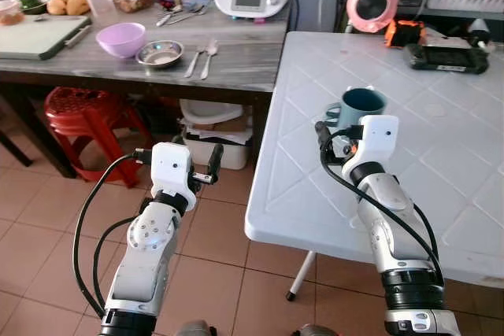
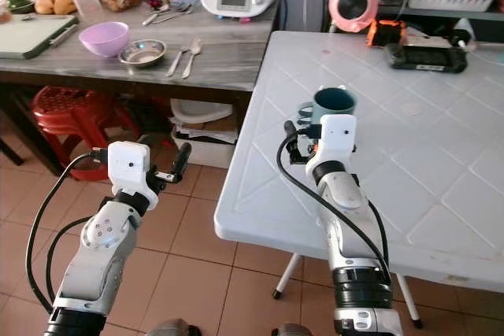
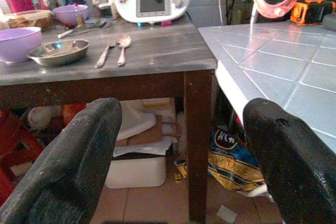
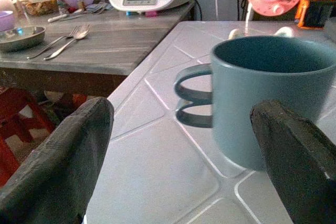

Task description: Setting the table

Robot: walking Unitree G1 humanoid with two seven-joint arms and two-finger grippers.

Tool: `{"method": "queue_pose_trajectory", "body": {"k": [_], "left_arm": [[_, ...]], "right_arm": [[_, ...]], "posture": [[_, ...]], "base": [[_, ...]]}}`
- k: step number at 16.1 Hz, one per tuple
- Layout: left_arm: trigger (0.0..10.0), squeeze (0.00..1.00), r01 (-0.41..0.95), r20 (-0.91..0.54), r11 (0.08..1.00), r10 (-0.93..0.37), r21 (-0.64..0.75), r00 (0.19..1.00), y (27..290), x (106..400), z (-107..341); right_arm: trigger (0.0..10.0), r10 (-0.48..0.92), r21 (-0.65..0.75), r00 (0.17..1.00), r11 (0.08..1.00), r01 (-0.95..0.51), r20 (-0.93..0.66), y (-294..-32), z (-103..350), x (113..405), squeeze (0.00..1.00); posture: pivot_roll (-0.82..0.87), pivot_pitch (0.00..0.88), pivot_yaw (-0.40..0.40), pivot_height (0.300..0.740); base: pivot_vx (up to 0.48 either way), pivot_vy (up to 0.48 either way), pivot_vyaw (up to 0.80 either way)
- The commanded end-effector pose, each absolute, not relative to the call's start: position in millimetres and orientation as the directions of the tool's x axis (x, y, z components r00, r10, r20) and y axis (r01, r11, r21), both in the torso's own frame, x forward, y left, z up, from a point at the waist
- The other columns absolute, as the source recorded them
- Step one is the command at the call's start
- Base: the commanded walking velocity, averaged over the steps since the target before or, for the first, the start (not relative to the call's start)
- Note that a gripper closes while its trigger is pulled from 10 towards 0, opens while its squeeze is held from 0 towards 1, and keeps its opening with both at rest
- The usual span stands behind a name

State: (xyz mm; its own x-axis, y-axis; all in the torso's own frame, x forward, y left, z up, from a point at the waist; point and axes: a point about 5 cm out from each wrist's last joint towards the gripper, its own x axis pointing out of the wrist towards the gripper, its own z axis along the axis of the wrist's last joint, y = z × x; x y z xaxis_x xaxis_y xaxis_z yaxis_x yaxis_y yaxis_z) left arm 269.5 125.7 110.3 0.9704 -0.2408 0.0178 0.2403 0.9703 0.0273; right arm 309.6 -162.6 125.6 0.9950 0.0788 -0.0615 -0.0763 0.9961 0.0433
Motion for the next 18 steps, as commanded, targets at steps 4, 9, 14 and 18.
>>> {"method": "queue_pose_trajectory", "body": {"k": [4,9,14,18], "left_arm": [[10.0,0.0,0.227,0.006,0.973,-0.228,0.049,0.974,132,266,114],[10.0,0.0,0.232,-0.014,0.971,-0.232,0.06,0.973,136,259,114],[10.0,0.0,0.24,-0.029,0.968,-0.238,0.073,0.971,140,257,116],[10.0,0.0,0.246,-0.037,0.966,-0.243,0.079,0.969,141,258,117]], "right_arm": [[10.0,0.19,0.067,0.977,0.981,-0.184,-0.1,-160,126,321,0.0],[10.0,0.233,0.063,0.968,0.972,-0.228,-0.094,-157,129,325,0.0],[10.0,0.181,0.067,0.979,0.982,-0.175,-0.091,-170,126,317,0.0],[10.0,0.105,0.054,0.991,0.994,-0.1,-0.089,-192,125,313,0.0]], "posture": [[0.01,0.0,0.066,0.74],[0.03,0.035,0.083,0.74],[0.03,0.046,0.099,0.74],[0.04,0.04,0.106,0.74]], "base": [[0.0,0.0,0.0],[0.0,0.0,0.0],[0.0,0.0,0.0],[0.0,0.0,0.0]]}}
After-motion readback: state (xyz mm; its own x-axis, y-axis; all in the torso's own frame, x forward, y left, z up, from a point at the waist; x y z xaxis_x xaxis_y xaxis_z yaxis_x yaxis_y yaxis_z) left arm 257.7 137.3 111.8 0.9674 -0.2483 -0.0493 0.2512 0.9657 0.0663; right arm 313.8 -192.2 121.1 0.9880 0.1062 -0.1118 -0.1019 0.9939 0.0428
